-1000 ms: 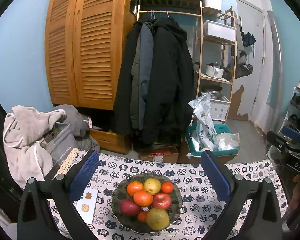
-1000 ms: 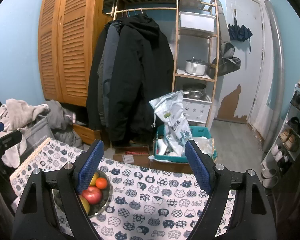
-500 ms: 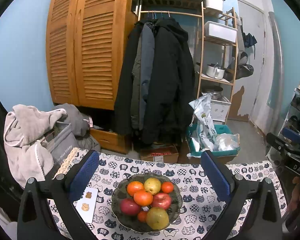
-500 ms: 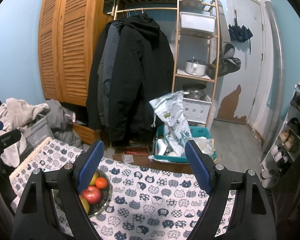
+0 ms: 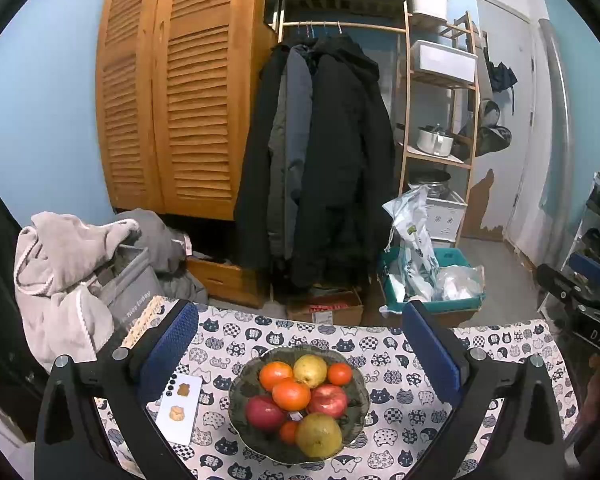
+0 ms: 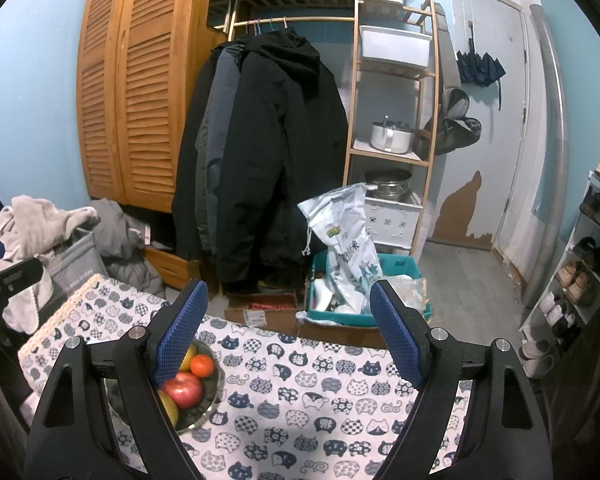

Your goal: Organize fruits

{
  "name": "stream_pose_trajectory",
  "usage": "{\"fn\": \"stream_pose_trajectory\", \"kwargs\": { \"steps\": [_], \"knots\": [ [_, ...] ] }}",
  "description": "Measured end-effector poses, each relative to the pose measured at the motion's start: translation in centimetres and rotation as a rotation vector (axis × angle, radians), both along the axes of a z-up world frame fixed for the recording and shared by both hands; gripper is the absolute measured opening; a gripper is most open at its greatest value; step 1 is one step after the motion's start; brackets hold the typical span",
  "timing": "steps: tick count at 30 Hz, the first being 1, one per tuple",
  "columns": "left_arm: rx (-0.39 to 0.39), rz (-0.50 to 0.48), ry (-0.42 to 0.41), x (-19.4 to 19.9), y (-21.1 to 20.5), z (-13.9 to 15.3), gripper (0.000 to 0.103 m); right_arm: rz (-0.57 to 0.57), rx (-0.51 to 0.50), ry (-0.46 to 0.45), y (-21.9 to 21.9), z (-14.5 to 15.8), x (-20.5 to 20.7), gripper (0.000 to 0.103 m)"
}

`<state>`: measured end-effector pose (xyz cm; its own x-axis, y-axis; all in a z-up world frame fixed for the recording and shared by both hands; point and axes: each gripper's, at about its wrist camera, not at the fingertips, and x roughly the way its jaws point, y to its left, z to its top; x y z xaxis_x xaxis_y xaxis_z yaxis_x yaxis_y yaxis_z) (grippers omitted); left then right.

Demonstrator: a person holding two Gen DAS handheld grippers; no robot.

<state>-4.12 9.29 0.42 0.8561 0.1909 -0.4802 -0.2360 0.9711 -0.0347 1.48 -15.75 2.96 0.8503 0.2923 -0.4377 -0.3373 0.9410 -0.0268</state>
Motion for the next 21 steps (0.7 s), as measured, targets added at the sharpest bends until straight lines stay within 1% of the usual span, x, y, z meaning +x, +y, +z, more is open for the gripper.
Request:
{"fn": "stream_pose_trajectory", "kwargs": {
  "steps": [7,21],
  "knots": [
    [0.000,-0.002,-0.009,-0.25,-0.08,0.24,0.103,0.000,-0.002,-0.001,-0.01,0.01,0.02,0.082],
    [-0.002,0.001,0.000,-0.19,-0.46,0.50,0.103,0.001,-0.003,-0.001,0.04,-0.02,-0.08,0.082]
  ]
}}
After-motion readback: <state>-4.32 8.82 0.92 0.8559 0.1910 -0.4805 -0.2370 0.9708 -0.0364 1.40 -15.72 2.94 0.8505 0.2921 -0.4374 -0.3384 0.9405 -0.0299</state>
